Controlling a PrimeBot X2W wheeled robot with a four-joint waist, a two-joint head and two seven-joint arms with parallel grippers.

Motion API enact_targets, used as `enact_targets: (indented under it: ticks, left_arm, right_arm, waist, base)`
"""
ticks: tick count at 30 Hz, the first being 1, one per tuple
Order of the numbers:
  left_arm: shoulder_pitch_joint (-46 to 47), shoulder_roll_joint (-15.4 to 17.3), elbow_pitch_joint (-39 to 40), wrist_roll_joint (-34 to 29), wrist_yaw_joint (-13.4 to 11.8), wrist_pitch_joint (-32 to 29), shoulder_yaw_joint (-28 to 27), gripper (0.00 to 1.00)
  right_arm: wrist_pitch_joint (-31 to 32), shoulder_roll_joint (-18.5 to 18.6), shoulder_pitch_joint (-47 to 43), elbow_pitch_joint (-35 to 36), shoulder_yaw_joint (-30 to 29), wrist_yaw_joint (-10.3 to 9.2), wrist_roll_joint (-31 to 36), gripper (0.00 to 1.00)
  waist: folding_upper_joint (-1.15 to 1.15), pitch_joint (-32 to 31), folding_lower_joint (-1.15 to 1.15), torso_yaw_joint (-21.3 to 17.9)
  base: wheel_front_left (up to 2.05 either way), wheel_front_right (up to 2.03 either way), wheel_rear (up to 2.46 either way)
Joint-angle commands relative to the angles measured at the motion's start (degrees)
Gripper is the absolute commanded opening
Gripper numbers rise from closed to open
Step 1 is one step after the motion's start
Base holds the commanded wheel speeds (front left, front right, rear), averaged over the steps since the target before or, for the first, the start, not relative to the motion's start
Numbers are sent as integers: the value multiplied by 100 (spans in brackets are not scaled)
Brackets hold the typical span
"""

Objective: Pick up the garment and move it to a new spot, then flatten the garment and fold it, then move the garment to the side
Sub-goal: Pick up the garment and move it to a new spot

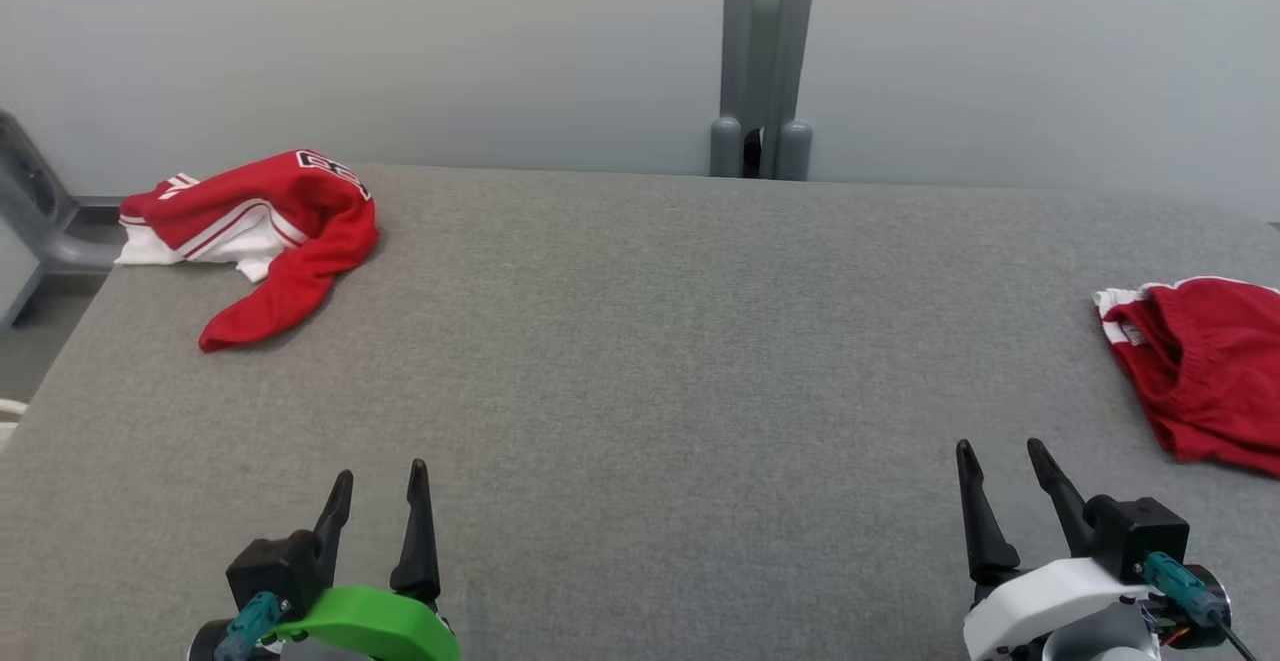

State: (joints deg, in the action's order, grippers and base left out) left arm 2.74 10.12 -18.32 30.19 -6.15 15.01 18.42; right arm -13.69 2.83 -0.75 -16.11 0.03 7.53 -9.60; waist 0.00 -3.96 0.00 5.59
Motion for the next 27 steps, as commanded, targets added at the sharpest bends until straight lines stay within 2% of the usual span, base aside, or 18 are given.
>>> enact_targets:
  ticks: [1, 8, 12, 20, 27]
  left_arm:
    - [112, 46, 19, -71, 9, -7, 2, 100]
    - [204, 224, 220, -72, -57, -50, -79, 100]
    - [131, 317, 369, -26, -116, -55, -168, 100]
    - [-195, 325, 804, 84, -290, 0, -536, 100]
    - [-350, 255, 966, 55, -307, 12, -646, 100]
  right_arm:
    - [4, 12, -43, 31, 7, -8, -51, 100]
    - [-80, 12, 89, -40, 227, -8, -268, 100]
    - [-102, 12, 165, -94, 341, -8, -307, 100]
    - [-119, 19, 607, -237, 833, -8, -256, 100]
    - [-125, 19, 795, -348, 911, -8, -190, 100]
  waist:
    - [0, -9, 0, 431]
    - [0, 32, 0, 1598]
    - [0, 68, 0, 2124]
    - [0, 331, 0, 2350]
    - [0, 397, 0, 2392]
  base:
    - [0, 0, 0]
    - [0, 0, 0]
    - [0, 0, 0]
    - [0, 0, 0]
    - [0, 0, 0]
